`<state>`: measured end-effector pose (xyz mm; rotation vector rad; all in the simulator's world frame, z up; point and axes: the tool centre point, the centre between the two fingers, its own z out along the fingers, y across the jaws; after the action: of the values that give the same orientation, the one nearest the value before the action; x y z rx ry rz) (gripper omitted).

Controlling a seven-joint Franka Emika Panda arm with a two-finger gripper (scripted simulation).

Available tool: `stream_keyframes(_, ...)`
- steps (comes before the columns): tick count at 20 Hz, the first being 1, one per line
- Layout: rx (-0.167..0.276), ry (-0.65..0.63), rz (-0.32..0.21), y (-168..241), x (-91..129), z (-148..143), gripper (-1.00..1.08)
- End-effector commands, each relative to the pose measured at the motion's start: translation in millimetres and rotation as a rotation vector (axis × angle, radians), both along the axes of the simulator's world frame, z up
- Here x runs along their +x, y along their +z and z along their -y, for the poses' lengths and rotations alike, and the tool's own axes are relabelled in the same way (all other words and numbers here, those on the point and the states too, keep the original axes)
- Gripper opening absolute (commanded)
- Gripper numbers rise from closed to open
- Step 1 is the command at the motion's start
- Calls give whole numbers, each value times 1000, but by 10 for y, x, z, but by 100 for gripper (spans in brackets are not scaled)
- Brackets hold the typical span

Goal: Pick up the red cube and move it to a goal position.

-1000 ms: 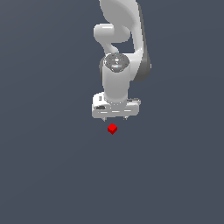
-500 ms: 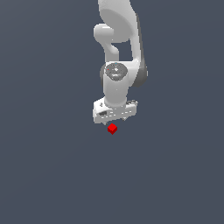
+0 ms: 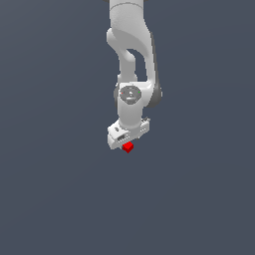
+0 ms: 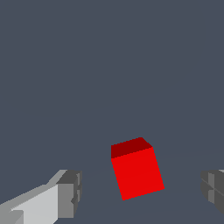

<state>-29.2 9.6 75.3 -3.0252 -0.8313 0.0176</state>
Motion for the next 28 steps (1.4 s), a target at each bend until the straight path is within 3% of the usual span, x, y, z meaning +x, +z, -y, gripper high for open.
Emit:
stream_keyframes(1,1,69,3,-133,-25,14,100)
stream_keyframes(12,2,259,11,-513,-76,72,100)
stream_keyframes(23,1,278,12,-553,-75,83,100)
stream_keyframes(24,1,278,12,-553,-75,83,-100)
stream_keyframes(28,1,278,12,-553,-75,83,-100)
